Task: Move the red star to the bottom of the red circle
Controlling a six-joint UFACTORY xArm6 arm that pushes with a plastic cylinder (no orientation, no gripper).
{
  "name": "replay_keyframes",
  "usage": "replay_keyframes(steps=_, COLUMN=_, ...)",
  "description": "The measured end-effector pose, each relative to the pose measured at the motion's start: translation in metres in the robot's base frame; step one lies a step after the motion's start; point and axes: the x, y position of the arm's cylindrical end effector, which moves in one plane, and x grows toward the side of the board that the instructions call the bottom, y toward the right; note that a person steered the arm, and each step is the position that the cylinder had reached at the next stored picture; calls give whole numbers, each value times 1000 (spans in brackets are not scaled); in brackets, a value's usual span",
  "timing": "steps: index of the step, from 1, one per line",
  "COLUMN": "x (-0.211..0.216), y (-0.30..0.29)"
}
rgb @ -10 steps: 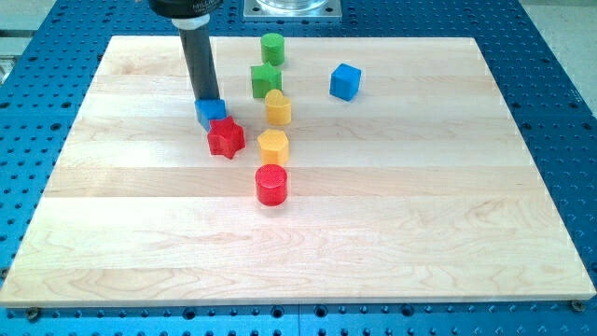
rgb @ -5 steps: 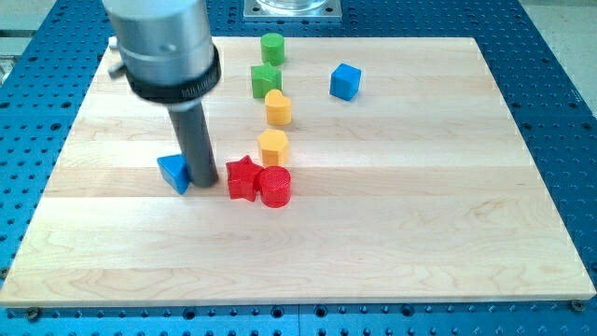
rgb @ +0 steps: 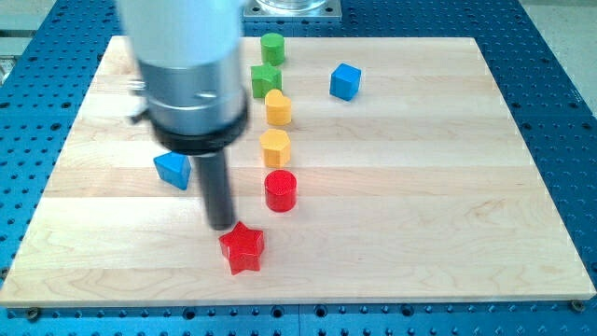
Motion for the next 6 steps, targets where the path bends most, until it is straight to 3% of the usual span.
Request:
replay_keyframes(steps=1, x=33, y=-11)
replay_keyframes(steps=2, x=56, y=21)
replay_keyframes(steps=4, x=62, y=86)
replay_keyframes(steps=5, x=79, y=56)
replay_keyframes(steps=6, x=49, y=-25)
